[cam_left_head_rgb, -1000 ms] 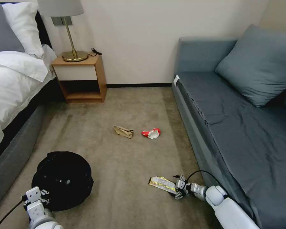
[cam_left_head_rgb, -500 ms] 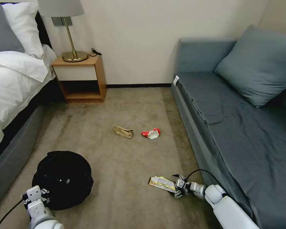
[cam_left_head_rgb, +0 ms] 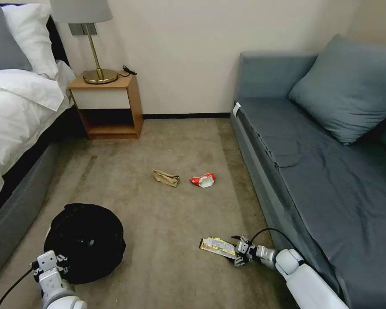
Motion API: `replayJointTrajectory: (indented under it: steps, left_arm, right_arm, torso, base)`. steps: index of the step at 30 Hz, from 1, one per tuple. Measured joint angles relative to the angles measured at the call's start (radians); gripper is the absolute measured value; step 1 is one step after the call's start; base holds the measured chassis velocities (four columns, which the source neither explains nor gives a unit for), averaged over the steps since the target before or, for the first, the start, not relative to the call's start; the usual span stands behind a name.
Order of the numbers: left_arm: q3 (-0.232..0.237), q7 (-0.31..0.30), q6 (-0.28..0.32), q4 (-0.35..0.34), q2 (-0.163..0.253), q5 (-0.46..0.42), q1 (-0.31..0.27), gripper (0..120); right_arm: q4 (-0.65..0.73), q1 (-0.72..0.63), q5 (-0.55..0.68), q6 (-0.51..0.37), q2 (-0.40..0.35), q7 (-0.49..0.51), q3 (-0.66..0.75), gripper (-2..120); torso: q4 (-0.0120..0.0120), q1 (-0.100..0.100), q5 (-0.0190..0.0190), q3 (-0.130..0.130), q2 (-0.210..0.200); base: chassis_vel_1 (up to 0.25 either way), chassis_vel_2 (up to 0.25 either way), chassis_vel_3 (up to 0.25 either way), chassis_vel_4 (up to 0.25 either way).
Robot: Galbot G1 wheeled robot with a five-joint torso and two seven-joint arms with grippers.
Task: Pick up the trash bin, then pick up the garbage on the floor and place it into the trash bin.
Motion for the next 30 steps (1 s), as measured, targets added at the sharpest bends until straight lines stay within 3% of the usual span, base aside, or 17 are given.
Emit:
replayJointTrajectory:
  steps: [10,13,30]
  left_arm:
    - [-0.001,0.0,-0.004,0.005,0.003,-0.004,0.002,0]
    - [0.0,0.0,-0.005,0.008,0.003,-0.005,-0.001,0]
    - [0.004,0.0,-0.008,0.018,-0.001,-0.003,-0.006,0]
  right_arm:
    - [-0.029,0.02,-0.003,0.002,0.015,0.007,0.009,76]
    - [-0.038,0.025,-0.007,0.002,0.017,0.007,0.009,61]
    - [-0.062,0.042,-0.01,0.003,0.015,-0.003,0.007,16]
  torso:
    - [0.0002,0.0,0.0004,0.0,0.0]
    - [0.0007,0.0,0.0004,0.0,0.0]
    - [0.0009,0.0,0.0006,0.0,0.0]
  base:
    - [0.0,0.0,0.0,0.0]
    - [0.0,0.0,0.0,0.0]
    - [0.0,0.0,0.0,0.0]
